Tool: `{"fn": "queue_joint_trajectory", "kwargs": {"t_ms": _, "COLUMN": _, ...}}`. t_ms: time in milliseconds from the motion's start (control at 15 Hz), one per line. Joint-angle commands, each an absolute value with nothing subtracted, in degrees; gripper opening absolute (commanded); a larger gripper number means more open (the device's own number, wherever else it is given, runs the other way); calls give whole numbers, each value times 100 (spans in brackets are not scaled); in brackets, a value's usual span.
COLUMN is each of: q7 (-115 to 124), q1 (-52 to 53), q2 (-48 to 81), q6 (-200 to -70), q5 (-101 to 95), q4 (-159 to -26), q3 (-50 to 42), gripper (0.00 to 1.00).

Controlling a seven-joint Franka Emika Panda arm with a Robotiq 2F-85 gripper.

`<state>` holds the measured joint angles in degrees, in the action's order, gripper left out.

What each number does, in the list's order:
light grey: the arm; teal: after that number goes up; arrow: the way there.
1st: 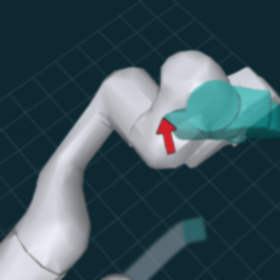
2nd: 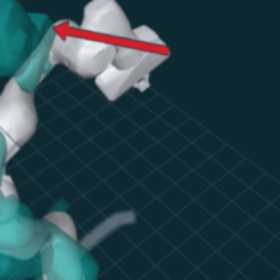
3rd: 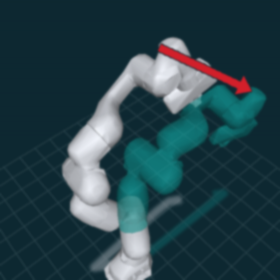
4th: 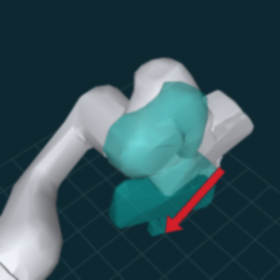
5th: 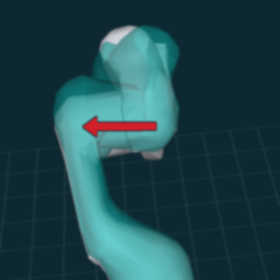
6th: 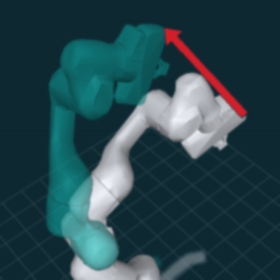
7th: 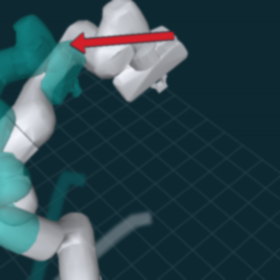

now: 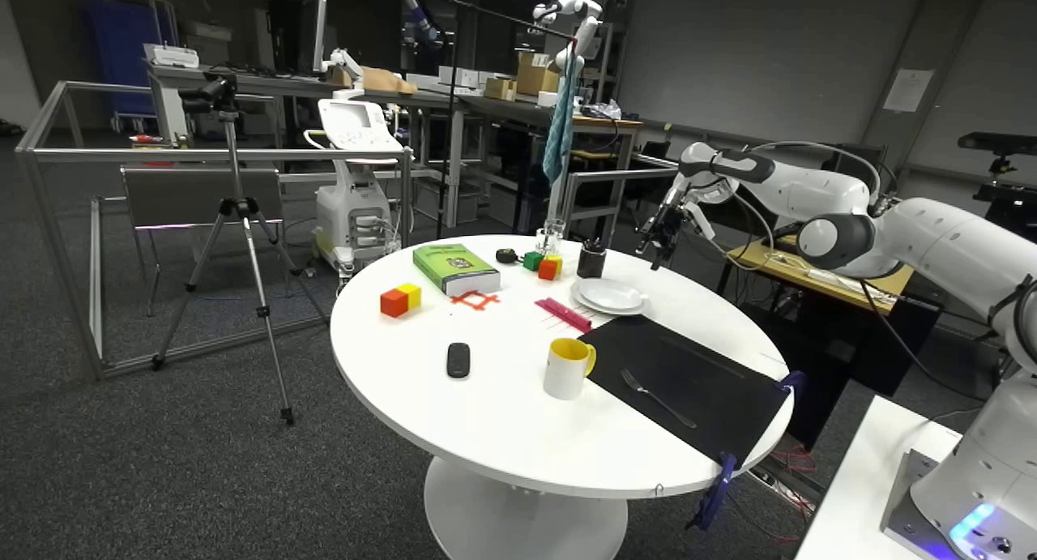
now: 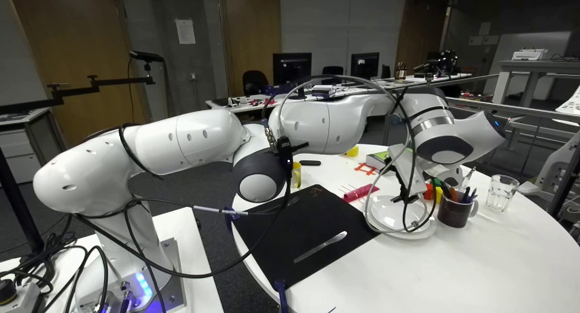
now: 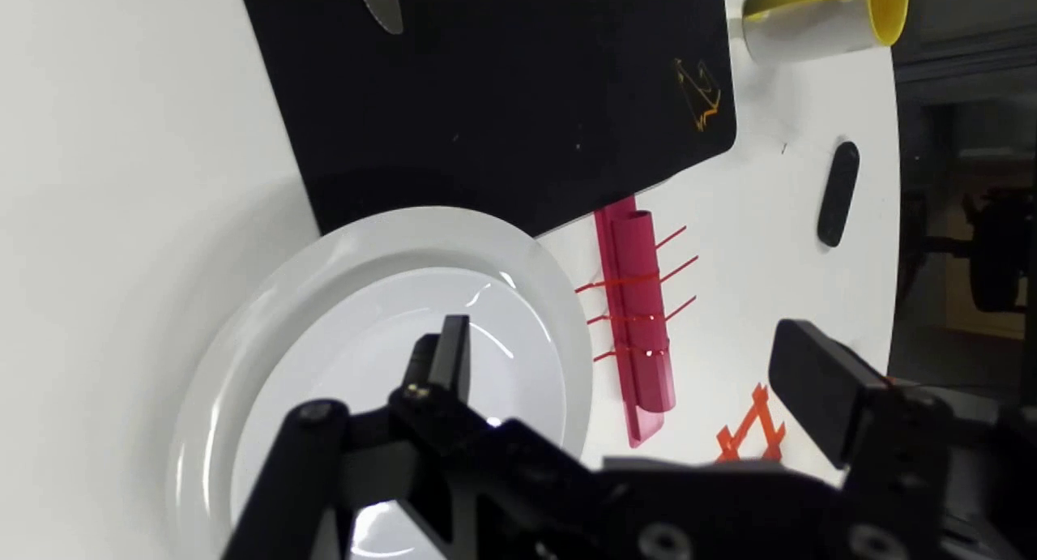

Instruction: Move the plates backwards

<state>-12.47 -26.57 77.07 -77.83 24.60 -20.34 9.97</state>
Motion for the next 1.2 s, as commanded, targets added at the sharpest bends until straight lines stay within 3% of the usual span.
{"fn": "queue_joint_trajectory", "kwargs": {"t_ms": 0, "q7": -1219, "q1": -2524, "q2": 7387, "q6": -7400, "q5": 2147, "q4": -2045, "q3": 1016, "gripper": 100}}
{"fn": "queue_joint_trajectory", "kwargs": {"t_ms": 1133, "q7": -1785, "q1": -2032, "q2": 6578, "q6": -5877, "q5": 998, "q4": -2033, "q3": 562, "gripper": 100}}
